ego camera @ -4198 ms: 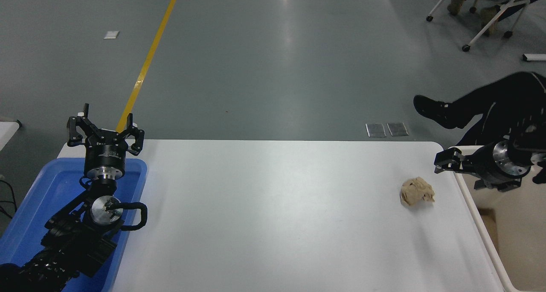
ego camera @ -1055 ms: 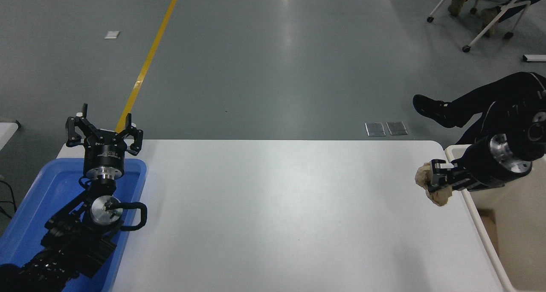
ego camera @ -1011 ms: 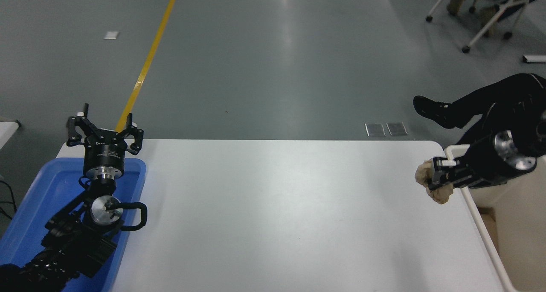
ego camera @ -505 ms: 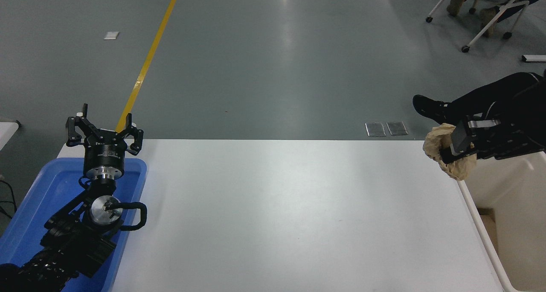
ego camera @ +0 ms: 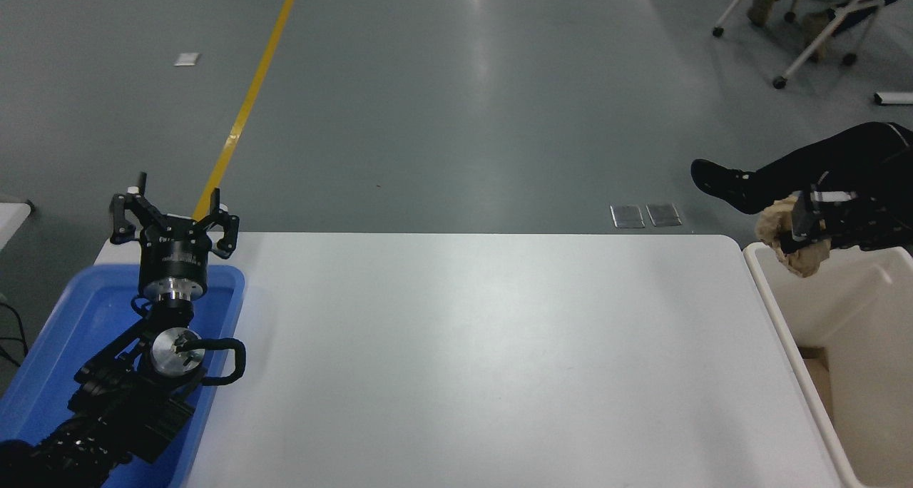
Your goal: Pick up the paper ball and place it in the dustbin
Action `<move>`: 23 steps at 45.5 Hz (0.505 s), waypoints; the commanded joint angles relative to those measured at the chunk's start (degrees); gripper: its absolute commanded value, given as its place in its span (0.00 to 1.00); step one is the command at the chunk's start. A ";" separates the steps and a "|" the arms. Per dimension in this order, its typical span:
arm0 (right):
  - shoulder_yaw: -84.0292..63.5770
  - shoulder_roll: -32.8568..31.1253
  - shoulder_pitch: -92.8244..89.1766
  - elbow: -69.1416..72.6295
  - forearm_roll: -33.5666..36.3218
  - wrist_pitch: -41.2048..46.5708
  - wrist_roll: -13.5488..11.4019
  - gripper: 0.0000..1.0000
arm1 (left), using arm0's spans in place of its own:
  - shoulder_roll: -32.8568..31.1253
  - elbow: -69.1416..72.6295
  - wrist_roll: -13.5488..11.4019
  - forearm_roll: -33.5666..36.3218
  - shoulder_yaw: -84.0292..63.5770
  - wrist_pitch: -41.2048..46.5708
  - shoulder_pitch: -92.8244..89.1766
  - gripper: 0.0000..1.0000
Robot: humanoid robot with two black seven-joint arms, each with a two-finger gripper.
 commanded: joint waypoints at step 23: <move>22.85 22.81 -57.29 -62.75 6.69 -11.82 -2.77 0.00 | 0.00 0.01 -0.09 -0.27 0.00 0.09 0.00 0.99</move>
